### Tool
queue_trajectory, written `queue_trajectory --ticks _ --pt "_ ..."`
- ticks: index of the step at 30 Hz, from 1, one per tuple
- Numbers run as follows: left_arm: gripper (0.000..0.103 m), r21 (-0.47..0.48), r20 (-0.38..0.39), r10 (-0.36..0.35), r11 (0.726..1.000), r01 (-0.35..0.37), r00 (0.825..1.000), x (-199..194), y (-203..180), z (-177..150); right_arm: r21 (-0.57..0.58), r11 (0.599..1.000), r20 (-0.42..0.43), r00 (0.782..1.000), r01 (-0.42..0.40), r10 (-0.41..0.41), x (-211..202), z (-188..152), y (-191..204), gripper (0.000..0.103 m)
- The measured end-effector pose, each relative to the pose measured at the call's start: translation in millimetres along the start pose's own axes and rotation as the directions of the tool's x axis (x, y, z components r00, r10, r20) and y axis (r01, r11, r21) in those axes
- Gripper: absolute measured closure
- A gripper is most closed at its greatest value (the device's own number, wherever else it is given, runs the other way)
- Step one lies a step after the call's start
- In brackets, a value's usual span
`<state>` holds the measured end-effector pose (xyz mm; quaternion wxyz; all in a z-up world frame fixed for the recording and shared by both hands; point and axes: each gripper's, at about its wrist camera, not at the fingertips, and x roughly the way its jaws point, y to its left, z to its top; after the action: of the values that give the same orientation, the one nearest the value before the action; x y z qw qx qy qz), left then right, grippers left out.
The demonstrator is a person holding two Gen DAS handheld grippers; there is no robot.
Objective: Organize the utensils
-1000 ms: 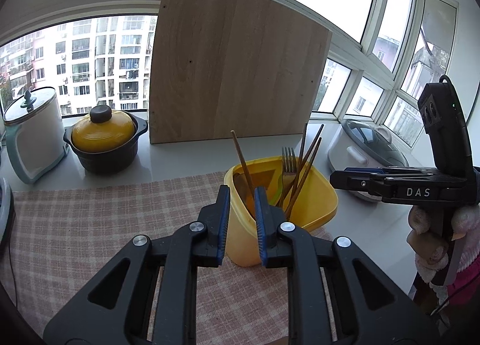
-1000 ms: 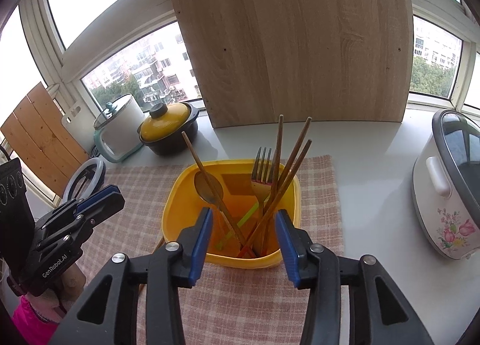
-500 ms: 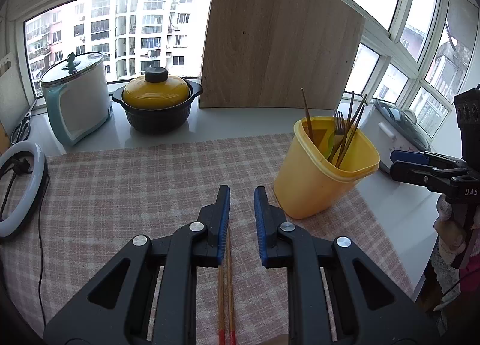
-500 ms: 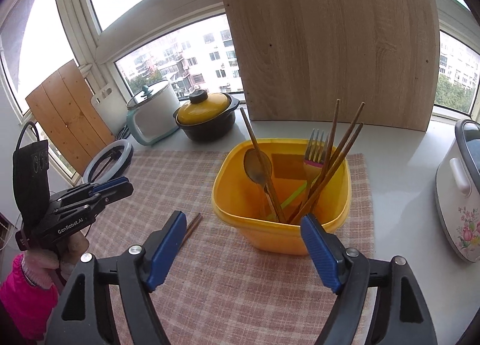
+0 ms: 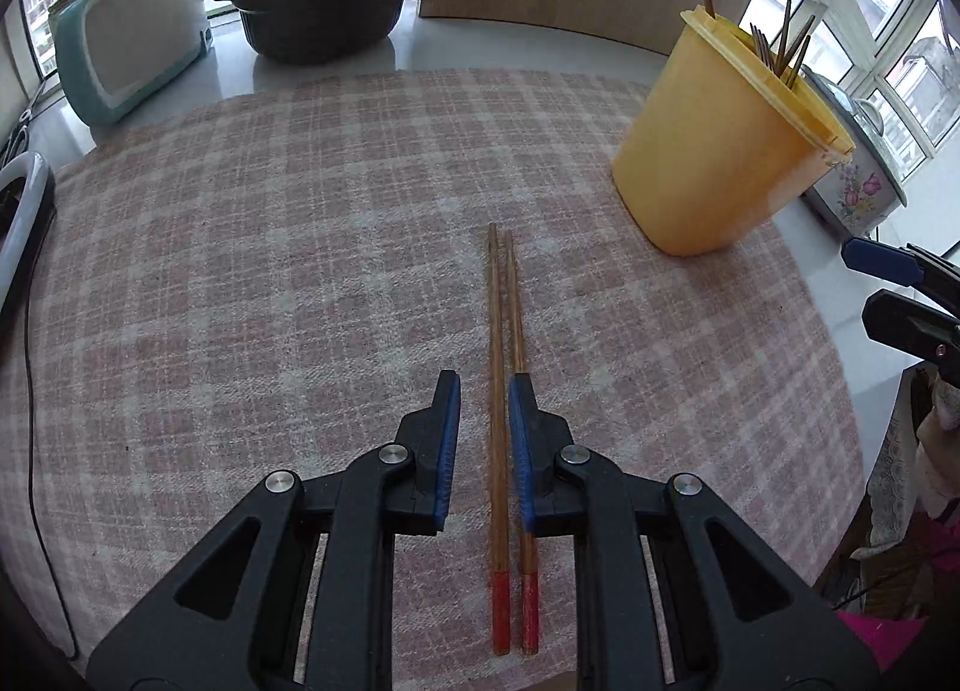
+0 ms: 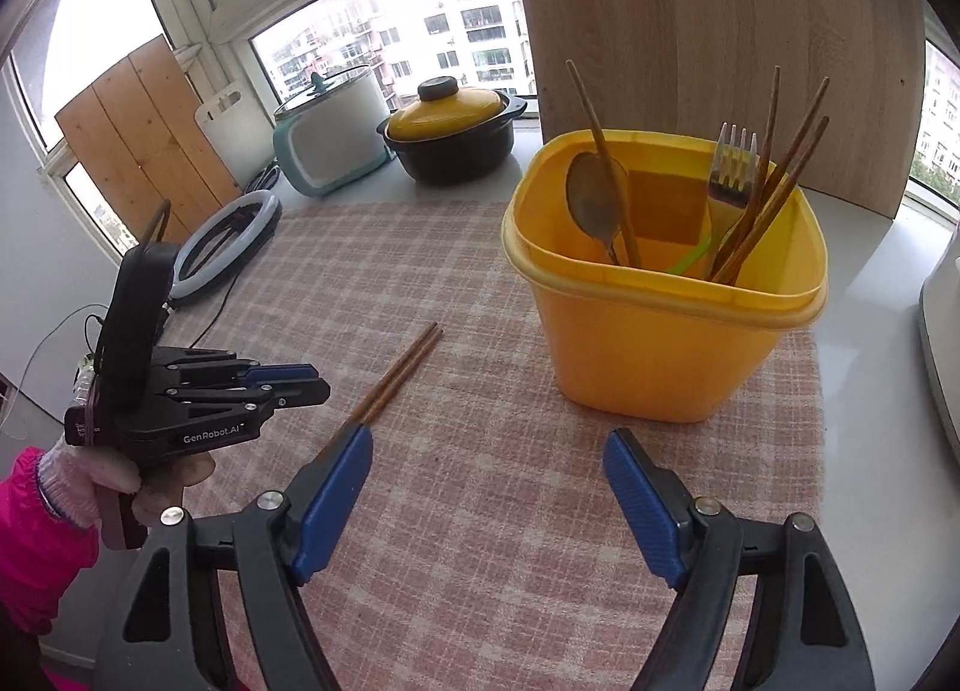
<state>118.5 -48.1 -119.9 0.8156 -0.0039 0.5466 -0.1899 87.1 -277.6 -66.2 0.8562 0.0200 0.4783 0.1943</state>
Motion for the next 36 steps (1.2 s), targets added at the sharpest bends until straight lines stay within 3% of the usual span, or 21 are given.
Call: queue_trajectory --ticks 6,18,26,30,33,36 --pt "0.088 0.016 -0.046 -0.008 1.0 0.009 0.999 16 -3 -1 0.037 0.999 -0.028 1.0 -0.008 0.009 10 -9 -5 0.029" --pt "0.089 0.087 -0.075 0.039 0.996 -0.032 0.996 35 -12 2 0.07 0.998 -0.045 0.999 -0.001 0.004 16 -12 -12 0.03" --pt "0.088 0.096 -0.087 0.055 0.994 -0.047 0.995 43 -9 3 0.092 0.996 -0.067 0.998 -0.013 0.019 23 -10 -12 0.035" --pt "0.089 0.087 -0.091 0.063 0.995 -0.055 0.994 46 -11 7 0.099 0.995 -0.087 0.996 -0.013 0.022 31 -11 -9 0.043" --pt "0.097 0.111 -0.077 0.104 0.989 -0.095 0.992 49 -14 8 0.118 0.993 -0.111 0.993 -0.025 0.038 41 -11 -5 0.047" --pt "0.098 0.074 -0.073 0.074 0.995 -0.068 0.995 47 -6 7 0.125 0.991 -0.131 0.99 -0.037 0.054 50 -12 2 0.05"
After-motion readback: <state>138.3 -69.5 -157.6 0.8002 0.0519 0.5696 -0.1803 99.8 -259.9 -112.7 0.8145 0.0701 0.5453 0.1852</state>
